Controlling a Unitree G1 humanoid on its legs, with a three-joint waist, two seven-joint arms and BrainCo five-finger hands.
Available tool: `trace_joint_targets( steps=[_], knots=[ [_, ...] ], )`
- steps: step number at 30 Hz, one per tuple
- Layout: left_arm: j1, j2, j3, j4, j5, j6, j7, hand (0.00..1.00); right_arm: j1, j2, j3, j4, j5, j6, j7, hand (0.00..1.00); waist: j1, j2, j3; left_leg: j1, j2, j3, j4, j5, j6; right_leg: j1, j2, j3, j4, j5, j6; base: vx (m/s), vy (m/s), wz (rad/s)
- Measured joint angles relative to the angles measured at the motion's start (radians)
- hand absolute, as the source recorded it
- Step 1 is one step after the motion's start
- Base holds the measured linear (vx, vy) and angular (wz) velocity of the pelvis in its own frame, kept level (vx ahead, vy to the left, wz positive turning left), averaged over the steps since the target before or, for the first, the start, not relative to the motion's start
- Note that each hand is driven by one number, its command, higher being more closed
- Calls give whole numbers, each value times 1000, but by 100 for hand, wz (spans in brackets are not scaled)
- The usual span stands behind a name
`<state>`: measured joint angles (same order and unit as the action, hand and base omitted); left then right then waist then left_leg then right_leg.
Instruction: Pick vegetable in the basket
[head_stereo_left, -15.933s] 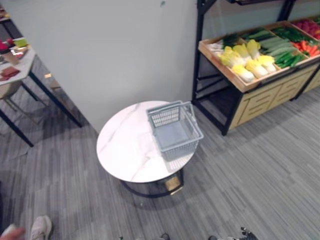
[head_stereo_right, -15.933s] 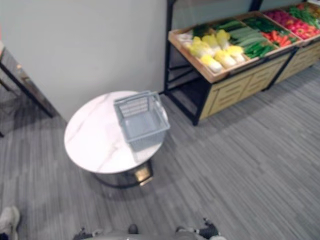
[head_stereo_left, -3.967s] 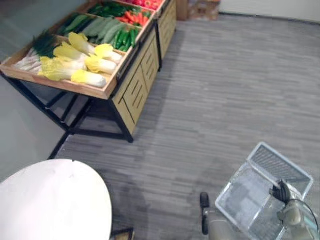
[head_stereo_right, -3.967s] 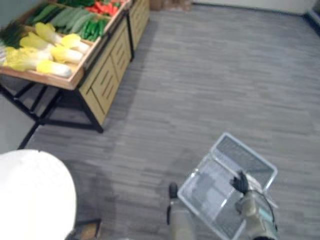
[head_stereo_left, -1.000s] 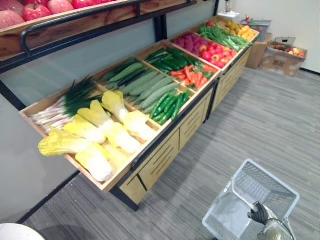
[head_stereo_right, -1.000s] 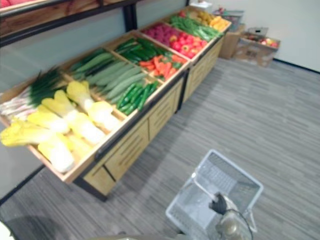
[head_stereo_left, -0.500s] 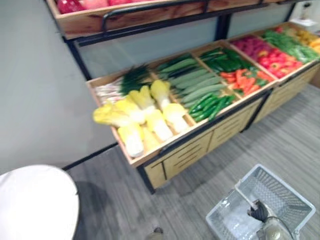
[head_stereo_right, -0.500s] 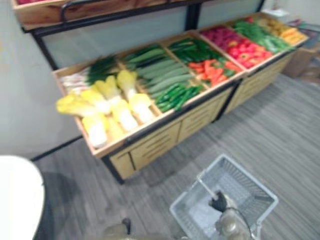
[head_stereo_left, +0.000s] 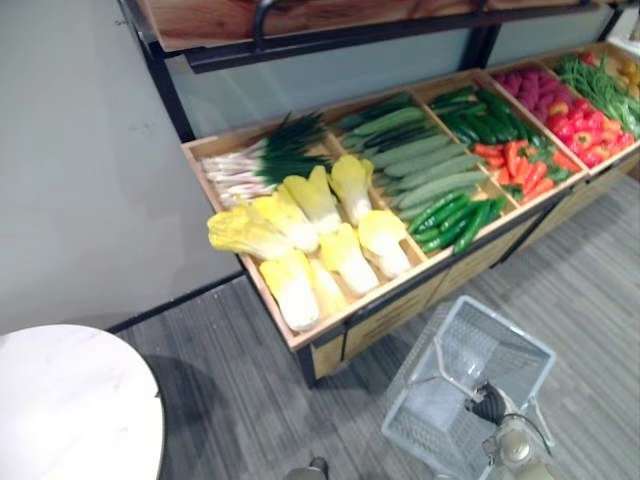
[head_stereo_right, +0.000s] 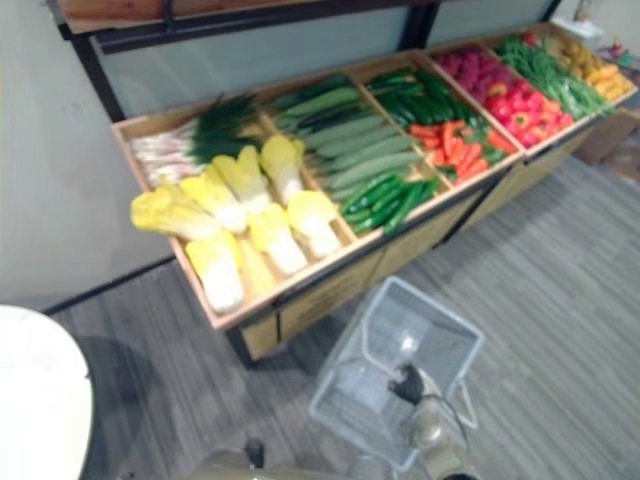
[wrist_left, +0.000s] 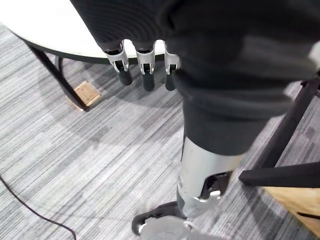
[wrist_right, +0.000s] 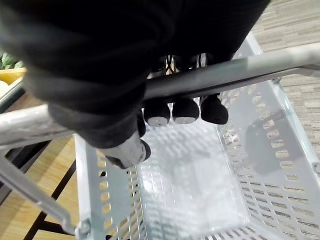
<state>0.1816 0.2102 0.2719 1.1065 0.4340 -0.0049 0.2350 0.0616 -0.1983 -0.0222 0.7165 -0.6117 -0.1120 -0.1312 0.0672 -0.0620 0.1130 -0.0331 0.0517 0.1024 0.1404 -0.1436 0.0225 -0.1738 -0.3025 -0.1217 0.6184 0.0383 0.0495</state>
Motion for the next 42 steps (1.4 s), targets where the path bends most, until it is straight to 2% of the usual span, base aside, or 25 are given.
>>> trace_joint_targets(
  steps=[2, 3, 4, 6, 7, 8, 9, 12, 14, 16, 22, 24, 25, 27, 28, 30, 32, 33, 34, 35, 36, 38, 40, 42],
  knots=[
    [-5, 18, 1, -3, 0, 7, 5, 0, 0, 14, 0, 1, 0, -1, 1, 100, -16, 0, 0, 25, 20, -29, -11, -3, 5, 0, 71, 23, 8, -79, 7, 143, -16, 40],
    [-7, 24, 9, -2, 0, 8, 6, 0, 3, 20, 0, 1, 0, -1, 1, 100, -32, 0, 1, 54, 36, -37, -23, -3, 4, 0, 128, 6, -20, -132, 6, 113, -52, 32],
    [-7, 24, 12, -2, 0, 9, 6, 0, 5, 20, 0, 1, 0, -2, 1, 100, -37, 0, 1, 62, 41, -39, -24, -3, 4, 1, 144, -3, -48, -138, 0, 167, -95, 29],
    [-27, 10, 18, -2, 0, 8, 6, 0, 13, 19, -9, 0, 1, -1, 0, 100, -42, -1, 1, 69, 54, -65, -24, -9, -5, 5, 199, 4, -237, -133, 7, 138, -131, 29],
    [-32, 8, 25, -2, 0, 8, 6, 0, 15, 19, -11, 0, 1, -1, 0, 100, -42, -2, 2, 67, 56, -71, -21, -16, -17, 7, 209, 17, -303, -123, 20, 142, -165, 32],
    [-40, 3, 36, -3, 0, 8, 6, 0, 22, 22, -11, 0, 1, 0, 1, 100, -43, -25, 6, 61, 46, -81, -12, -33, -42, 16, 207, 47, -418, -45, 51, 157, -262, 35],
    [-49, 0, 50, 1, 0, 8, 6, 0, 26, 24, -13, 2, 1, 2, 1, 100, -50, -53, 12, 56, 40, -95, 0, -58, -68, 34, 199, 63, -454, -10, 53, 127, -228, 29],
    [-56, -21, 54, 30, 2, 9, 4, 0, 11, 21, -12, -1, 1, 6, -1, 100, -52, -28, 28, 55, 88, -93, 4, -65, -96, 37, 246, 63, -473, -18, 40, 82, -245, -3],
    [-56, -30, 60, 36, 3, 9, 2, 0, 9, 16, -12, -3, 1, 4, -1, 100, -63, -25, 28, 59, 105, -95, -20, -50, -120, 40, 261, 38, -484, -37, 12, 30, -216, 5],
    [-57, -35, 60, 35, 3, 8, 1, 0, 14, 10, -12, -2, 0, 8, -1, 100, -64, -21, 29, 80, 114, -98, -36, -42, -133, 62, 270, 22, -494, -44, 2, -3, -124, 14],
    [-52, -57, 60, 34, 2, 9, 1, 0, 64, -30, -21, -3, 1, 11, -9, 100, -67, 25, -4, 68, 119, -123, -42, -42, -143, 97, 269, -24, -543, -49, -1, -18, -29, 17],
    [-57, -56, 59, 32, 2, 8, 2, 0, 80, -44, -21, -20, 2, 12, -16, 100, -72, 49, -6, 29, 115, -138, 57, -55, -152, 111, 263, -46, -548, -70, -10, 31, 10, 31],
    [-59, -56, 57, 28, 2, 8, 3, 0, 83, -46, -21, -21, 2, 12, -17, 100, -72, 48, -5, 2, 110, -138, 114, -52, -155, 117, 255, -52, -548, -71, -10, 25, 9, 34],
    [-55, -59, 49, 28, 0, 8, 3, 0, 104, -66, -20, -29, 2, 11, -18, 100, -65, 33, 5, -69, 77, -142, 312, -2, -201, 177, 217, -53, -565, -73, -11, 28, 2, 19],
    [-50, -60, 49, 29, 0, 7, 3, 0, 108, -70, -20, -30, 3, 11, -18, 100, -63, 24, 6, -79, 75, -136, 327, -11, -192, 186, 207, -53, -570, -74, -9, 48, 25, 12],
    [-36, -63, 50, 36, -1, 7, 13, 0, 104, -80, -35, -35, 3, 11, -30, 100, -65, 46, -5, -86, 122, -121, 223, -29, -180, 195, 203, -42, -583, -78, 5, 17, 57, -9],
    [-22, -64, 58, 36, -1, 7, 28, 0, 96, -79, -37, -36, 3, 9, -34, 100, -65, 57, -11, -84, 142, -122, 89, -4, -180, 180, 205, -29, -593, -69, 19, 26, 117, -28],
    [-10, -71, 62, 36, -2, 8, 37, 0, 94, -81, -37, -36, 4, 4, -36, 100, -60, 76, -22, -79, 159, -128, -8, 31, -199, 160, 218, -7, -602, -61, 32, 82, 208, -62],
    [8, -86, 74, 39, -3, 8, 42, 0, 84, -81, -32, -32, 3, 3, -36, 100, -53, 95, -27, -57, 168, -120, -53, 99, -206, 155, 229, 21, -612, -51, 47, 107, 228, -78],
    [12, -84, 80, 46, -6, 9, 43, 0, 78, -65, -27, -23, 2, 5, -36, 100, -49, 85, -30, -41, 160, -100, -60, 101, -200, 164, 217, 40, -622, -44, 57, 111, 190, -75],
    [22, -82, 82, 47, -26, 10, 50, 0, 89, -52, -15, -27, 2, 1, -36, 100, -50, 59, -44, -27, 137, -80, -72, 96, -193, 170, 199, 51, -640, -31, 77, 179, 196, -32],
    [11, -80, 88, 46, -44, 8, 73, 0, 119, -28, -10, -28, 2, -2, -37, 100, -60, 13, -64, -12, 84, -48, -85, 92, -160, 179, 144, 67, -652, -16, 90, 190, 196, -17],
    [1, -78, 89, 44, -77, 6, 85, 0, 116, -17, -8, -25, 2, -2, -40, 100, -62, -6, -76, 6, 61, -20, -87, 80, -142, 178, 121, 79, -654, -10, 99, 143, 160, -37],
    [-20, -77, 90, 42, -88, 1, 111, 0, 117, -16, -7, -22, 2, -5, -51, 100, -66, -12, -78, 19, 47, 0, -92, 73, -131, 179, 107, 79, -653, -8, 103, 96, 109, -27]
  ],
)
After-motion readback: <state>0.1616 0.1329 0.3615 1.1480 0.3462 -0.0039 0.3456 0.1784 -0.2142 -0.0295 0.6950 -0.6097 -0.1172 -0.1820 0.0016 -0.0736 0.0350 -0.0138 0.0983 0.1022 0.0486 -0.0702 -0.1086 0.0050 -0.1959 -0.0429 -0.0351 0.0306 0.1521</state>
